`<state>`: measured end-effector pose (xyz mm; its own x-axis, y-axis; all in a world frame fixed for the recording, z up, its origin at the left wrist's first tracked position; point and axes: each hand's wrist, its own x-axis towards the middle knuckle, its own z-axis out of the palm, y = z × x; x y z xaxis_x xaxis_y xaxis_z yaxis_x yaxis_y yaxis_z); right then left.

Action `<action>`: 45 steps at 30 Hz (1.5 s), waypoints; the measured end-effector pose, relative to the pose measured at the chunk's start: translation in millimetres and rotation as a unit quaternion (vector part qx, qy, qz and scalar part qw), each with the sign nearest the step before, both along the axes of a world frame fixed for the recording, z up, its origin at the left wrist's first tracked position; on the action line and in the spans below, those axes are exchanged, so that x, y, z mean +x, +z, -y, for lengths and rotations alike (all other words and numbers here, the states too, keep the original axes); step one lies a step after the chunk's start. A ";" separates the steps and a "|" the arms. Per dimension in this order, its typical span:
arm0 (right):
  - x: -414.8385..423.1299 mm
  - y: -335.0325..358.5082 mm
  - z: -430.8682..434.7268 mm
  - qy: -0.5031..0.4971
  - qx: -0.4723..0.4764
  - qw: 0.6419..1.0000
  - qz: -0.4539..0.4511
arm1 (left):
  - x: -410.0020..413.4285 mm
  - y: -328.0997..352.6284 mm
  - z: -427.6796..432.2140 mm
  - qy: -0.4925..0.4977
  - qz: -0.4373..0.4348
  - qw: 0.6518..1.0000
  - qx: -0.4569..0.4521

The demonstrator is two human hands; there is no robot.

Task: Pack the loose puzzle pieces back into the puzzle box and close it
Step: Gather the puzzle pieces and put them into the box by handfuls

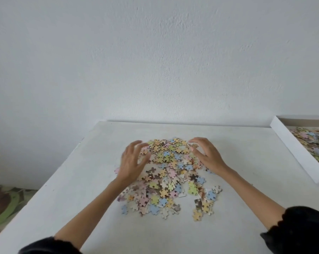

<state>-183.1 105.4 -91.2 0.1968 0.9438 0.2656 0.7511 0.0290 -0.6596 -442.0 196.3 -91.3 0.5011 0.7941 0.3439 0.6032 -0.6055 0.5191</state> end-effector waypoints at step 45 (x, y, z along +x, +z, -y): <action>-60.7 -4.6 51.9 0.103 -0.196 0.949 0.225 | 0.6 5.4 46.8 -0.273 -0.278 0.921 -0.019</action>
